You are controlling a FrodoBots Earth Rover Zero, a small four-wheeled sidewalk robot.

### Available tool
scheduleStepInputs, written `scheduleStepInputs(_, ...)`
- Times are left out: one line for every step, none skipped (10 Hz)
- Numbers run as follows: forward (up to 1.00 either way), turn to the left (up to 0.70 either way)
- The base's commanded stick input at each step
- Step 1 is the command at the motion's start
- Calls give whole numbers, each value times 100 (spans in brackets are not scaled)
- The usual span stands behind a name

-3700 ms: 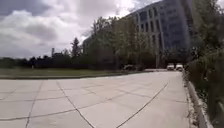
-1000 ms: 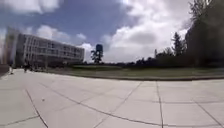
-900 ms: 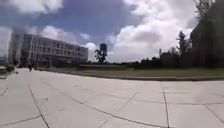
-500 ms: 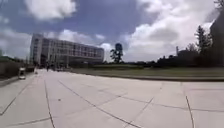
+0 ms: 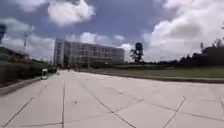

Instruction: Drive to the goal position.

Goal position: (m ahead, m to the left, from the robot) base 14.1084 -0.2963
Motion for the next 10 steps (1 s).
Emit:
scheduleStepInputs(50,0)
scheduleStepInputs(50,0)
scheduleStepInputs(50,0)
scheduleStepInputs(50,0)
scheduleStepInputs(50,0)
scheduleStepInputs(50,0)
scheduleStepInputs(50,0)
scheduleStepInputs(50,0)
scheduleStepInputs(50,0)
scheduleStepInputs(50,0)
